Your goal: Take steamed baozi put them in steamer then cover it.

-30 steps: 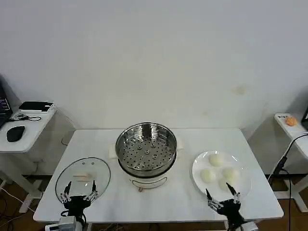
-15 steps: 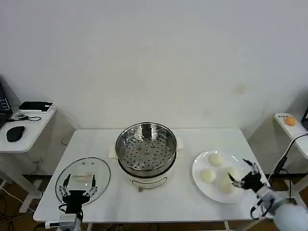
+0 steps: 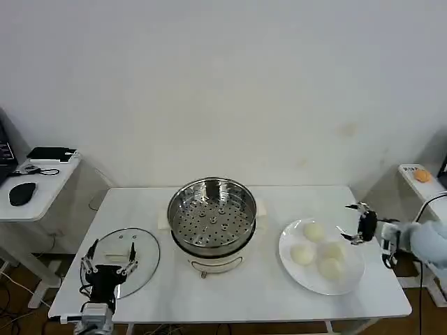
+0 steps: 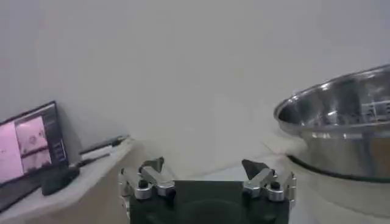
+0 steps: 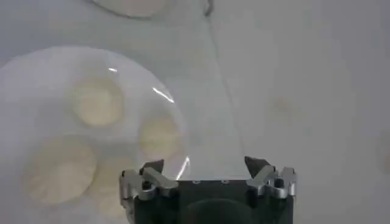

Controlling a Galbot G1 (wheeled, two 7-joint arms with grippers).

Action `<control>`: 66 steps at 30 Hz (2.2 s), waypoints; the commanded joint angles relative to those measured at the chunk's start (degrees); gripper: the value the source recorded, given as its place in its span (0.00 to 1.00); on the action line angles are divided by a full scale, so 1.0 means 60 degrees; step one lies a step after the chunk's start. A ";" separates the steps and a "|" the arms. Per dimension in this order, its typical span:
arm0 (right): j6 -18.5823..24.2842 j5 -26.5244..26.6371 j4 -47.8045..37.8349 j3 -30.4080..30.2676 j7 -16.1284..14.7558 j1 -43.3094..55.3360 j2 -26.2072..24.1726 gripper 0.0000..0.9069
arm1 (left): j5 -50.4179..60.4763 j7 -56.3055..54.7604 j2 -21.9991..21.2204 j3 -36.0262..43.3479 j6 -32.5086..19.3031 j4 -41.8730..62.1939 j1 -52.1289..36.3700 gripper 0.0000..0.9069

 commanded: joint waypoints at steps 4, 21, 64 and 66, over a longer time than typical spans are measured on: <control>0.0041 0.0431 -0.1642 -0.5577 -0.1543 0.4731 0.0044 1.00 | 0.0118 0.0040 0.0067 -0.0136 0.0002 -0.0079 -0.0111 1.00; -0.0970 0.0999 -0.3271 -0.6786 -0.1154 0.5396 0.2012 1.00 | 0.0167 0.0038 -0.0080 -0.0076 -0.0076 -0.0070 -0.0238 1.00; -0.1129 0.0405 -0.3719 -0.6846 -0.1063 0.5464 0.2550 0.72 | 0.0148 0.0023 -0.0048 -0.0110 -0.0170 -0.0056 -0.0269 1.00; -0.1080 0.0421 -0.3608 -0.6828 -0.1121 0.5552 0.2449 0.71 | 0.0147 0.0021 -0.0044 -0.0111 -0.0172 -0.0079 -0.0265 1.00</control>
